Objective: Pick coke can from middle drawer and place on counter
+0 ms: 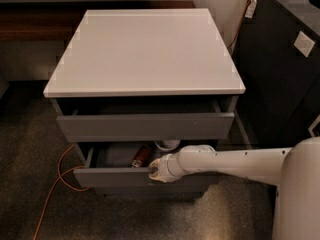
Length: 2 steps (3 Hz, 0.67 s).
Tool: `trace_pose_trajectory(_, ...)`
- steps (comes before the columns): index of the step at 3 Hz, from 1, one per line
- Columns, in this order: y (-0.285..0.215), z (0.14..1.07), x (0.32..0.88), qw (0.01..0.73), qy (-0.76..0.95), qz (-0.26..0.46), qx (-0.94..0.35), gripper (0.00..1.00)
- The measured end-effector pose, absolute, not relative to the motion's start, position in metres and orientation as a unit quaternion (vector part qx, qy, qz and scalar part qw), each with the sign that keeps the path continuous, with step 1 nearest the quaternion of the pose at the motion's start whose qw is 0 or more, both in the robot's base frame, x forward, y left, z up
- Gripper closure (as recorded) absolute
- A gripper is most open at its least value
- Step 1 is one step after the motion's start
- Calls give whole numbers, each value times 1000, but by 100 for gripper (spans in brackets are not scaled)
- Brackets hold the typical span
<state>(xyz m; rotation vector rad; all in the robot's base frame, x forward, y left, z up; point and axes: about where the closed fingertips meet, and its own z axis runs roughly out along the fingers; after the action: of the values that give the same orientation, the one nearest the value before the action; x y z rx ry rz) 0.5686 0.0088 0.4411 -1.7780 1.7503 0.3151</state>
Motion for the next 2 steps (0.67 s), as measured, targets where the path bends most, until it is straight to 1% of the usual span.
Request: trace_pose_trajectory(2, 9, 441, 568, 308, 662, 119, -673, 100)
